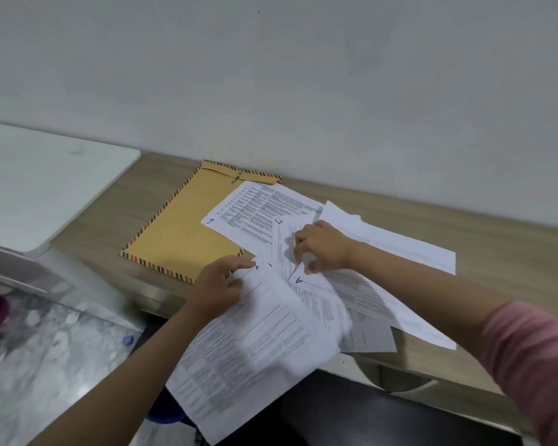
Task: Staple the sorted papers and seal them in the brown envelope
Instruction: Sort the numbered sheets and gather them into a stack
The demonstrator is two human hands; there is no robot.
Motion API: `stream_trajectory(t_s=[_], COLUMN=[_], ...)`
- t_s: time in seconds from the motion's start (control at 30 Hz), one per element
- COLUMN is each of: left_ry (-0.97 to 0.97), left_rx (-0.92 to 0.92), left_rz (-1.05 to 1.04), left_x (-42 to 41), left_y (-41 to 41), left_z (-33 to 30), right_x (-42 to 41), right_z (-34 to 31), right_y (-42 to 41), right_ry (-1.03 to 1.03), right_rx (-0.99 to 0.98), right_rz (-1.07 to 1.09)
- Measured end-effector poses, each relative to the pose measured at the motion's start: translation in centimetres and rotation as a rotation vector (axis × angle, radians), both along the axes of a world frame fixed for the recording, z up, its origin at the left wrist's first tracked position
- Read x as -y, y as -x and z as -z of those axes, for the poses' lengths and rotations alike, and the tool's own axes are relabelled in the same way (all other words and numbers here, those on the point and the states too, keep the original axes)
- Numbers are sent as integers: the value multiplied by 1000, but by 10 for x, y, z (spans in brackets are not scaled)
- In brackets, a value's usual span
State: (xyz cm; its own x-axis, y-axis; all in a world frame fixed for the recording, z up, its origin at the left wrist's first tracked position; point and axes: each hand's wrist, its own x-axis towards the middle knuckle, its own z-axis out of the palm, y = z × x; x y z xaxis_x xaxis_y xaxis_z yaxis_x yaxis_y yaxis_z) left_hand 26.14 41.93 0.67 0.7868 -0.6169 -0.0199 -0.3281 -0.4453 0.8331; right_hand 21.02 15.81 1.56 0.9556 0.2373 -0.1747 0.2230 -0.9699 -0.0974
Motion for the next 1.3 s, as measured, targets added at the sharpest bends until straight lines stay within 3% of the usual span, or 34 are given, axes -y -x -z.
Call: stream_trajectory(t_s=[0.17,0.3,0.43,0.6,0.8,1.07,1.3], left_ry=[-8,71,132,276,453,571,612], left_rx=[112,40,37,168,236,406,488], left_rz=[65,83,85,129,208,188,245], left_x=[13,28,52,91,136,184,206], left_y=[7,13,19,30,48,77,94], left_z=[-8,-20,-47,-99,-151,-165,-169], right_x=[10,27,45,57,73,74,72], right_z=[-8,-42,-92,-152,-198,-210,-201], right_y=[8,16,30,60,104,154,175], right_ry=[-159,-306,-494,-665,-747,-958,-1004], right_rx=[65,153,359,591,841,875,900], right_rz=[130,310,450,574,663,688,664])
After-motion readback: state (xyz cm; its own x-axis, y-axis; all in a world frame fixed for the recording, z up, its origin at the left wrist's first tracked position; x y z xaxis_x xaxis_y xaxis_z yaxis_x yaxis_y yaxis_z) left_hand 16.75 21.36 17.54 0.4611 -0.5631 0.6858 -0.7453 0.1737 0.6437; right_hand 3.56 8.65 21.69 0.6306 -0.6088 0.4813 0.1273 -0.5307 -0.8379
